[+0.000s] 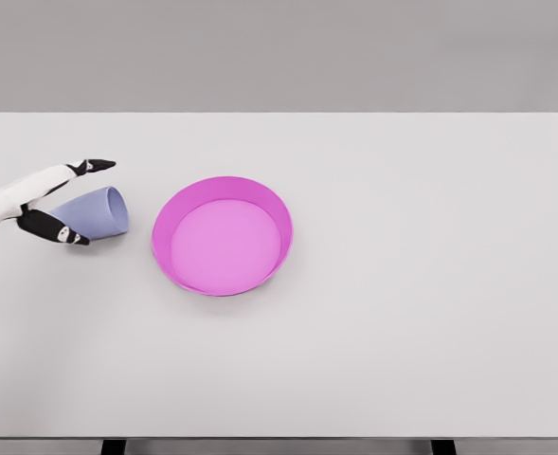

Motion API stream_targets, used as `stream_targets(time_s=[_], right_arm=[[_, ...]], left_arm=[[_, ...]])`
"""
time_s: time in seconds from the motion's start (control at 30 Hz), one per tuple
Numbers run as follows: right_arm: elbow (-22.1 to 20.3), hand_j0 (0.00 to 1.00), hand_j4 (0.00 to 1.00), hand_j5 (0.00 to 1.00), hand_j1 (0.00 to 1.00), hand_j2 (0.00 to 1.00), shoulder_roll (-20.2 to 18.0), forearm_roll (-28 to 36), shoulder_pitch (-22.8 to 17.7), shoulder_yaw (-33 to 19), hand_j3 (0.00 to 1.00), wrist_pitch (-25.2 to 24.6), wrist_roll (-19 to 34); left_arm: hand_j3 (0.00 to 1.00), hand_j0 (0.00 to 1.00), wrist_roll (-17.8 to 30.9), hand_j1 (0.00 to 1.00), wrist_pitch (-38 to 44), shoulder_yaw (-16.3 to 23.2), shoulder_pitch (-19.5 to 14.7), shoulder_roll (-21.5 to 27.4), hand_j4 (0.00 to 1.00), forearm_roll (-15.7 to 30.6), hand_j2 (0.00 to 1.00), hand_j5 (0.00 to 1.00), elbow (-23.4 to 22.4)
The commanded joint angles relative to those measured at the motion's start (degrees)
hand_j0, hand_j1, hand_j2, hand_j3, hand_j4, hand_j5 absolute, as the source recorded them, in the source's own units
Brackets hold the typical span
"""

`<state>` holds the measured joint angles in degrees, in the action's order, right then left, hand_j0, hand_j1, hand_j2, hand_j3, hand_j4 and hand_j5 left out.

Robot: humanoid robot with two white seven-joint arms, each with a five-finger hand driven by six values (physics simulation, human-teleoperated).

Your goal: Flip the cup with left arm and place it on the plate

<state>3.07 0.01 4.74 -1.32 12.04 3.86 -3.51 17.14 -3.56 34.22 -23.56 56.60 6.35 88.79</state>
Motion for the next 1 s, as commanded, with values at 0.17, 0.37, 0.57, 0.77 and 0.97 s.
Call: stream_targets(time_s=[0.17, 0.37, 0.57, 0.77, 0.97], right_arm=[[0.0, 1.0, 1.0, 1.0, 1.0, 1.0, 0.0, 0.0, 0.0, 0.0, 1.0, 0.0, 0.0], [0.0, 1.0, 1.0, 1.0, 1.0, 1.0, 0.0, 0.0, 0.0, 0.0, 1.0, 0.0, 0.0], [0.0, 1.0, 1.0, 1.0, 1.0, 1.0, 0.0, 0.0, 0.0, 0.0, 1.0, 0.0, 0.0], [0.0, 1.0, 1.0, 1.0, 1.0, 1.0, 0.0, 0.0, 0.0, 0.0, 1.0, 0.0, 0.0], [0.0, 1.0, 1.0, 1.0, 1.0, 1.0, 0.0, 0.0, 0.0, 0.0, 1.0, 0.0, 0.0]], left_arm=[[1.0, 1.0, 0.4, 1.0, 1.3, 0.9, 0.0, -0.6, 1.0, -2.5, 1.0, 1.0, 1.5], [1.0, 1.0, 0.6, 1.0, 3.6, 0.9, -0.4, -0.8, 1.0, -4.3, 1.0, 1.0, 1.5], [1.0, 1.0, 0.6, 1.0, 6.2, 1.3, -0.6, -2.7, 1.0, -4.2, 1.0, 1.0, 1.0], [0.9, 0.9, 0.7, 0.9, 8.4, 2.3, -0.9, -3.1, 0.9, -4.2, 0.9, 0.9, 0.6], [0.67, 0.67, 1.9, 0.67, 8.7, 2.8, -1.1, -3.1, 0.67, -2.7, 0.67, 0.67, 0.9]])
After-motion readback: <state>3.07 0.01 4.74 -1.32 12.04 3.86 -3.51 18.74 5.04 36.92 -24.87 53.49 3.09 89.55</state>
